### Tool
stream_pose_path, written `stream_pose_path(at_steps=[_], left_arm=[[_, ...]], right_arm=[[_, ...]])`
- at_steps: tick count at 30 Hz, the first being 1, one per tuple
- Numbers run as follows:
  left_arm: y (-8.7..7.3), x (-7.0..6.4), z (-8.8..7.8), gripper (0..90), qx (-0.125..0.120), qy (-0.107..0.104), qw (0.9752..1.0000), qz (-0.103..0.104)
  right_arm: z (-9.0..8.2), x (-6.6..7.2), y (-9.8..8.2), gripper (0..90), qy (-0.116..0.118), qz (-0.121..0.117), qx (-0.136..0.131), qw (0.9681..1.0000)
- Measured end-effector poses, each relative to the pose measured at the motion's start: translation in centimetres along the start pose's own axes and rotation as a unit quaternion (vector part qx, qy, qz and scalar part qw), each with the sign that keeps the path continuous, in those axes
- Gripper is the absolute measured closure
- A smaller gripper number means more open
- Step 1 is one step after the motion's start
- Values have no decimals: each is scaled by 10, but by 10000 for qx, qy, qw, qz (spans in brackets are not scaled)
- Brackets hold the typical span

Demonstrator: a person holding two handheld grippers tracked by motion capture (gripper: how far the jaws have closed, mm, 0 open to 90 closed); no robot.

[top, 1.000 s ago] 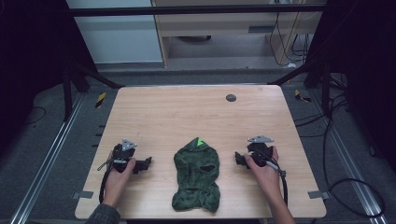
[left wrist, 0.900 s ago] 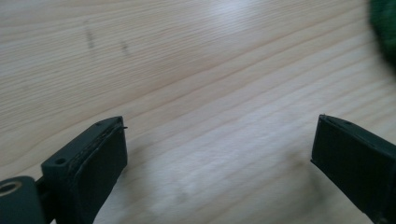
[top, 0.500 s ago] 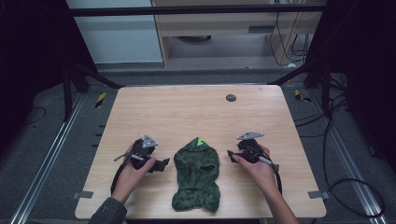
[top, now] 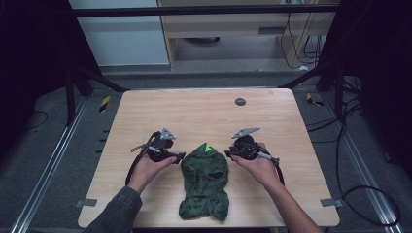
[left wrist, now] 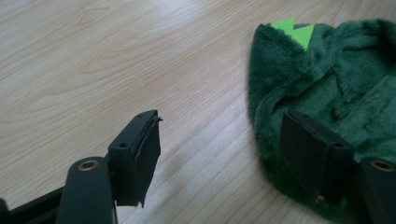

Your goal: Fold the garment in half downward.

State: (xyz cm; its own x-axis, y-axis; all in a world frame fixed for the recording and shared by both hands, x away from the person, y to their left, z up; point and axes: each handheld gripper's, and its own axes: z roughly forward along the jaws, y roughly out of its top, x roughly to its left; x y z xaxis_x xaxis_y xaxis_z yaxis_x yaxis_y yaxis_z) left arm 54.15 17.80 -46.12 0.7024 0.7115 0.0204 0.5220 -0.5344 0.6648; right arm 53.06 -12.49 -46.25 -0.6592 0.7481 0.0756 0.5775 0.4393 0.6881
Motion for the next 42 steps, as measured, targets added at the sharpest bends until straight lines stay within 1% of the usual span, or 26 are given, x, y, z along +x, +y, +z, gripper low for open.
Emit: stream_pose_path(at_steps=[3,5,6,8,10,11,13,14,16,18,19,20,22,23,24,26,28,30,32,37,40,42], left_arm=[[2,-3,5,332,22,-11,10000,-5],[3,-4,8,339,68,-74,9999,2],[3,-5,10,339,107,-84,9999,31],[2,-6,12,341,161,-77,9998,62],[1,-6,14,347,187,-117,9997,74],[1,-7,15,347,177,-116,9998,43],[-1,-6,18,354,196,-183,9996,5],[-1,-7,20,364,229,-194,9995,15],[-3,-7,23,371,300,-183,9994,48],[-3,-8,25,375,300,-189,9994,41],[-3,-9,26,376,308,-187,9993,60],[-3,-10,27,377,314,-196,9993,61],[-3,-11,29,380,364,-192,9991,75],[-3,-12,29,382,412,-205,9989,91],[-4,-12,31,384,397,-209,9990,58],[-4,-13,31,384,414,-187,9989,121],[-4,-14,31,392,387,-187,9990,82],[-4,-15,31,427,383,-200,9990,137],[-5,-17,30,481,385,-234,9988,180],[-6,-22,27,636,361,-338,9984,262],[-6,-24,26,712,376,-401,9979,350],[-6,-24,26,761,393,-463,9975,361]], right_arm=[[7,4,4,740,78,-102,52,9999],[14,7,6,740,135,-101,146,9998],[14,7,6,740,135,-101,146,9998],[18,7,6,726,169,-101,181,9996],[22,9,6,709,198,-123,230,9995],[23,10,6,688,217,-122,261,9993],[25,12,6,674,217,-182,298,9992],[26,13,5,661,216,-155,320,9991],[27,14,5,642,205,-136,365,9990],[29,14,3,630,209,-179,375,9989],[30,14,3,620,215,-126,401,9989],[31,14,1,610,203,-149,424,9988],[33,14,-1,595,188,-119,475,9986],[34,15,-2,592,170,-108,507,9985],[35,15,-3,592,180,-131,456,9987],[35,15,-3,591,179,-133,451,9987],[34,16,-3,594,172,-125,489,9986],[34,17,-2,600,150,-178,516,9984],[34,18,-1,620,186,-182,565,9981],[36,25,1,698,242,-310,666,9970],[37,27,3,749,277,-329,714,9965],[37,27,4,797,302,-336,760,9961]])
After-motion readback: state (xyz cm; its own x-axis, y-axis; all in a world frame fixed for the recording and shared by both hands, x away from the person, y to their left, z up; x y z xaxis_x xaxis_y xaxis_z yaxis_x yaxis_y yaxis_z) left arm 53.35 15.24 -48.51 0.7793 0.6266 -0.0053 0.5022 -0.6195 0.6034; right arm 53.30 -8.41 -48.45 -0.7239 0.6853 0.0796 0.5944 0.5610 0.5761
